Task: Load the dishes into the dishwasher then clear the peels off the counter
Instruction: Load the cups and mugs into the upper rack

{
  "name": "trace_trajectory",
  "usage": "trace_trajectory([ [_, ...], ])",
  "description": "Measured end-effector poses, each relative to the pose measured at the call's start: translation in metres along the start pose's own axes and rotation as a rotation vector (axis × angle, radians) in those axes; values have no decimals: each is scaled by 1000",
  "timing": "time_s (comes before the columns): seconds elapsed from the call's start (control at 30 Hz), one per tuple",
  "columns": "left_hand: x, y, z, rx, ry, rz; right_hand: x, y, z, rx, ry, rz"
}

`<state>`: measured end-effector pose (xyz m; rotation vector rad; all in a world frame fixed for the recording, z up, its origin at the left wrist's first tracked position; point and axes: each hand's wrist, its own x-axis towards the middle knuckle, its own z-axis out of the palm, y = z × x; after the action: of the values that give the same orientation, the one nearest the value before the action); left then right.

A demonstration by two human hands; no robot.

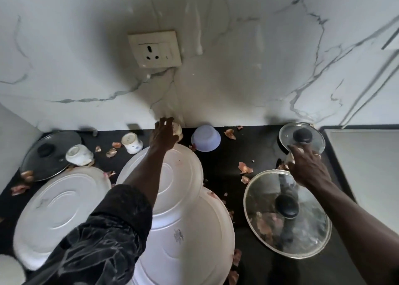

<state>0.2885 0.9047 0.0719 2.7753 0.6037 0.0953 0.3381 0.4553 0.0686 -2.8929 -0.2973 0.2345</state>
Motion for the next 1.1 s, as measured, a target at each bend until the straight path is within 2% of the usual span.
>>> trace_trajectory([
  [0.17,22,6,12,-55,-46,-34,1,-3,1,5,-7,33],
  [0.37,23,9,15,-66,3,-27,3,-7,0,-2,-6,19],
  [0.6,0,27,-15,-76,107,52,-8,-26,-11,37,128,-75],
  [0.87,-72,94,-14,-129,35,131,-42,-33,-26,103,161,-155],
  [1.1,-147,176,12,-154,-59,265,-99,-2,-36,156,201,-122],
])
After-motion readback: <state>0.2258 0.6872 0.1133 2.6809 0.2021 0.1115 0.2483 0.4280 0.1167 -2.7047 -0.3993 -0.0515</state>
